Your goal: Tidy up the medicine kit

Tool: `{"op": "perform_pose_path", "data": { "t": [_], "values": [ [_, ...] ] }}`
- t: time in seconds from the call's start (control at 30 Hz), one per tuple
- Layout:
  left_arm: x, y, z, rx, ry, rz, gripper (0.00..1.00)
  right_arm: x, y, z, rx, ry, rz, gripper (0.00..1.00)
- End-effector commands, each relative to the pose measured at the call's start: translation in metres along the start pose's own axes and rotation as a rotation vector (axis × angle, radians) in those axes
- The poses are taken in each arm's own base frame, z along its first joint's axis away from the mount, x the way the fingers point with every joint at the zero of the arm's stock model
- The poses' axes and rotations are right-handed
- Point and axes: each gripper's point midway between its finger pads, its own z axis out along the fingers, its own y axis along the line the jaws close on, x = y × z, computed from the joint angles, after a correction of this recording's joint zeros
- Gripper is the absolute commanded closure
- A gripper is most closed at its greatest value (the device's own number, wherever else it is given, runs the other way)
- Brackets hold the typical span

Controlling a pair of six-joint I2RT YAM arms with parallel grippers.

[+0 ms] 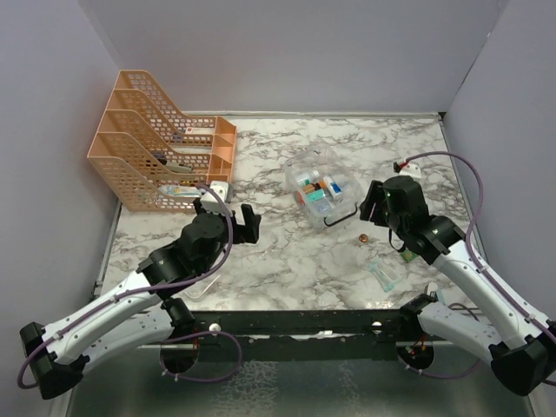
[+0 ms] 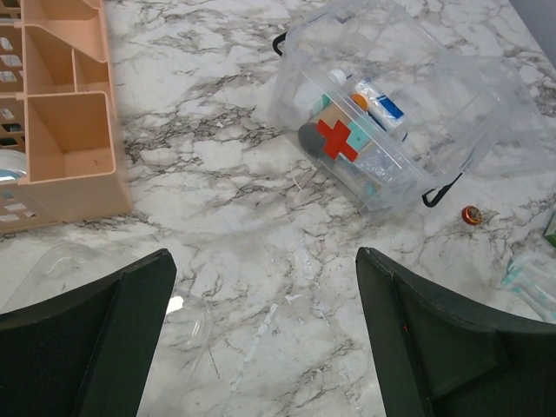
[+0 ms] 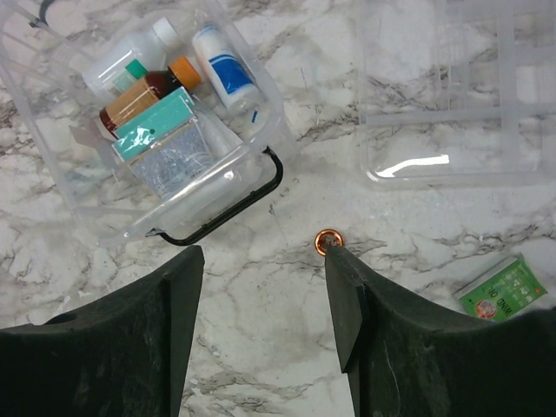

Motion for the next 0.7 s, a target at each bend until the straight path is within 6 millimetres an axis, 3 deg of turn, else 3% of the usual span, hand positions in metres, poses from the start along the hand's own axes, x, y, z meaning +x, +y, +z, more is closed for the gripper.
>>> {"op": "perform_pose_path", "data": {
  "t": [0.0, 0.1, 0.27, 0.33, 0.5, 0.67],
  "values": [
    [-0.001, -0.012, 0.004, 0.037, 0.025, -0.003, 0.11, 0.018, -0.007, 0.003, 0.033, 0.045, 0.059, 0.41],
    [0.006, -0.013, 0.009, 0.024, 0.048, -0.005, 0.11, 0.022, -0.022, 0.012, 0.121, 0.029, 0.07, 0.41],
    [0.017, -0.015, 0.017, 0.01, 0.096, -0.006, 0.06, 0.019, -0.015, 0.024, 0.099, 0.032, 0.065, 0.41],
    [0.023, -0.018, 0.021, 0.014, 0.126, -0.002, 0.06, 0.023, -0.021, 0.027, 0.132, 0.041, 0.076, 0.42],
    [0.047, -0.025, 0.03, 0.034, 0.219, -0.005, 0.06, 0.054, -0.056, 0.023, 0.289, 0.071, 0.191, 0.42],
    [0.063, -0.026, 0.038, 0.028, 0.268, -0.015, 0.06, 0.096, -0.07, 0.025, 0.323, 0.114, 0.315, 0.44]
  ]
}}
